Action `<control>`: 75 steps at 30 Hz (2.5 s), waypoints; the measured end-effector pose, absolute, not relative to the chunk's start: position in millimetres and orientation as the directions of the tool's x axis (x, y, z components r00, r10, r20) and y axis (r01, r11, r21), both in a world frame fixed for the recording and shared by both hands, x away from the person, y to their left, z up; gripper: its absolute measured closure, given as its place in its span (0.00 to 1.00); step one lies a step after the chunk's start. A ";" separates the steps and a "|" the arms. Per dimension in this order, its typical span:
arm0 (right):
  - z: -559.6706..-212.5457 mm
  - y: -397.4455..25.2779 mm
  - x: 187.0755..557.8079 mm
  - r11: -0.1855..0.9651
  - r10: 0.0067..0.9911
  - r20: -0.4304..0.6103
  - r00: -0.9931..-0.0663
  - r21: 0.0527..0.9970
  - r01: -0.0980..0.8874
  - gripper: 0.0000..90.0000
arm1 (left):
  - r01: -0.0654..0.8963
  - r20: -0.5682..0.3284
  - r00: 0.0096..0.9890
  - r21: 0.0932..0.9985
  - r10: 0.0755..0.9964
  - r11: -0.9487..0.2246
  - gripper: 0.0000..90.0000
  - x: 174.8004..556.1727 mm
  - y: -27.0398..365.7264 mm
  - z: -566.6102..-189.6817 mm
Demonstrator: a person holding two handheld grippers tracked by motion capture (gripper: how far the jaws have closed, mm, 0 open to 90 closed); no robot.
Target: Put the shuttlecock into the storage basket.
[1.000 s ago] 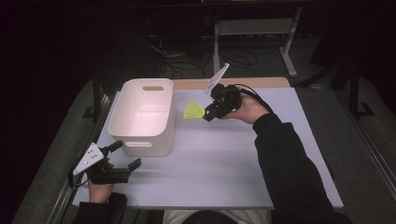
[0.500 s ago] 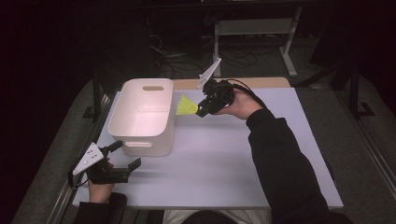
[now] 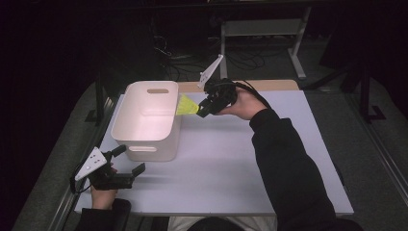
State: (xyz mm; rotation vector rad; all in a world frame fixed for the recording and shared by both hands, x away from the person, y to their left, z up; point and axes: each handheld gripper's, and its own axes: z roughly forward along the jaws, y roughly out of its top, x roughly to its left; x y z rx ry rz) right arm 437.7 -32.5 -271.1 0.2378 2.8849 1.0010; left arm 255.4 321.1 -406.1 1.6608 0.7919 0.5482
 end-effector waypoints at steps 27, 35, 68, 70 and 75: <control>-251.4 5.3 432.9 0.745 0.128 -0.027 -0.991 0.663 0.078 0.70 | 0.211 -0.058 0.662 0.971 0.748 -0.112 0.00 255.2 321.3 -406.1; -251.8 12.7 430.3 0.735 0.116 -0.023 -0.993 0.675 0.070 0.70 | 0.211 -0.057 0.661 0.971 0.748 -0.112 0.00 255.3 321.3 -406.1; -268.5 59.1 420.7 0.727 0.031 0.020 -0.999 0.686 0.037 0.70 | 0.211 -0.056 0.662 0.971 0.748 -0.114 0.00 255.3 321.5 -406.0; -271.2 61.9 421.1 0.725 0.029 0.025 -0.999 0.688 0.038 0.70 | 0.210 -0.055 0.662 0.971 0.747 -0.114 0.00 255.3 321.6 -405.9; -276.6 67.5 421.8 0.728 0.019 0.034 -0.999 0.684 0.037 0.70 | 0.210 -0.055 0.662 0.971 0.747 -0.114 0.00 255.3 321.7 -405.9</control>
